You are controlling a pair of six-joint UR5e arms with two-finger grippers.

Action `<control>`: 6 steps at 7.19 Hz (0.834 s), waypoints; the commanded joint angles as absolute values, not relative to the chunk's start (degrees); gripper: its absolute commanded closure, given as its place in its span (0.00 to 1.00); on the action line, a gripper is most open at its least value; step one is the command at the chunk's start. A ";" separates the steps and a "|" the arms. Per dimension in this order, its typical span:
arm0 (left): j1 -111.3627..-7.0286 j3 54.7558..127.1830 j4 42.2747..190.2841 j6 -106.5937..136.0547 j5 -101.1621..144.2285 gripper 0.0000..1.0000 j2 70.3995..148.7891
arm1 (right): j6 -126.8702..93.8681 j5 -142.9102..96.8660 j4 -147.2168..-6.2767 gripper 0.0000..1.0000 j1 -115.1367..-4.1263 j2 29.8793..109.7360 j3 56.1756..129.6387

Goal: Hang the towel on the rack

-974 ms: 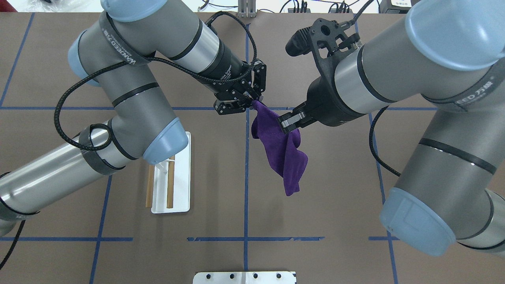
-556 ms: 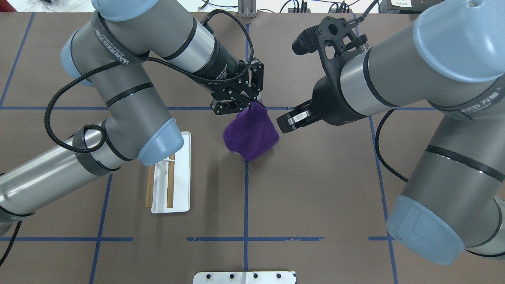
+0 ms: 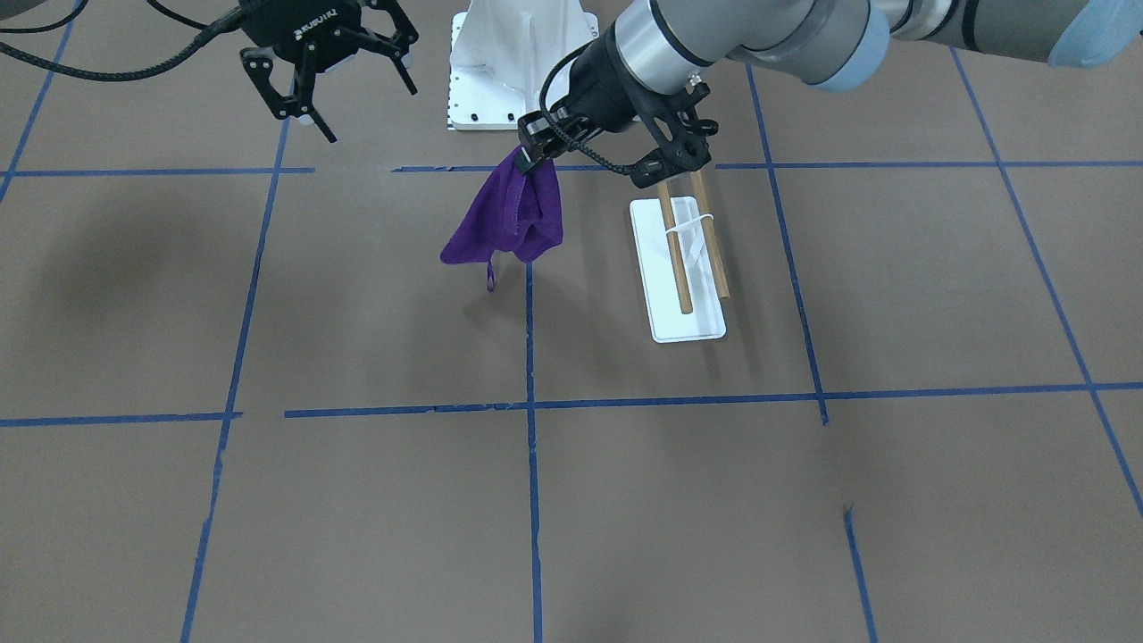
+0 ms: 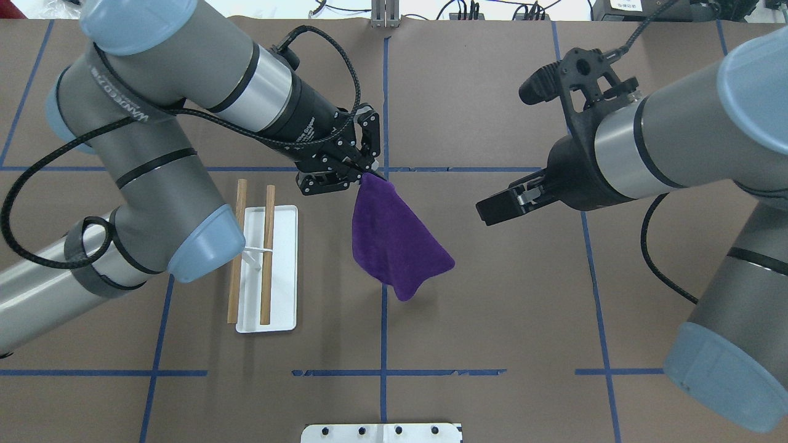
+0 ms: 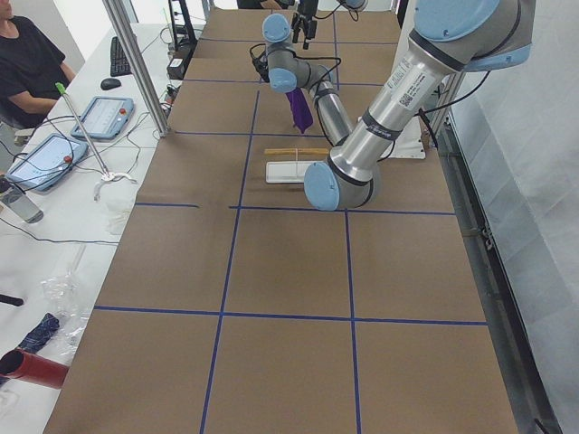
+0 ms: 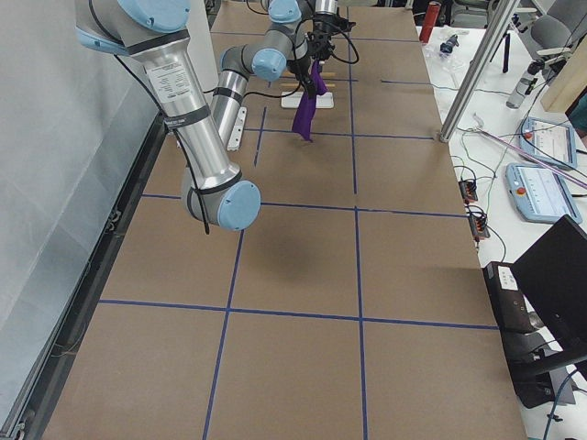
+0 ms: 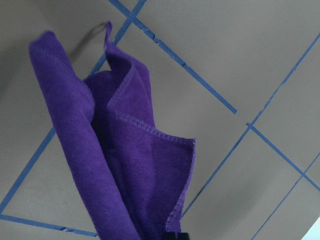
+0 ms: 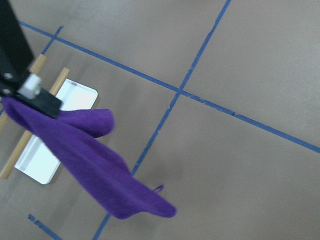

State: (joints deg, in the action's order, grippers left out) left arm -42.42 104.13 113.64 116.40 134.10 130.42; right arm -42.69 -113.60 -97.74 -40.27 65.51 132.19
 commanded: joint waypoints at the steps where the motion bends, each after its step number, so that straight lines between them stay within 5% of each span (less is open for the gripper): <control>1: -42.71 111.67 113.64 116.19 134.12 1.00 123.00 | -42.63 -114.17 -97.74 0.00 -44.63 73.35 132.97; 6: -47.70 118.82 114.69 102.71 134.30 1.00 106.20 | -42.63 -113.47 -97.65 0.00 -47.72 80.24 129.82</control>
State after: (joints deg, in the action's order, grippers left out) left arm -45.88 117.61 114.45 108.17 134.25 110.10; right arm -42.63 -113.48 -97.65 -47.45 79.83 130.95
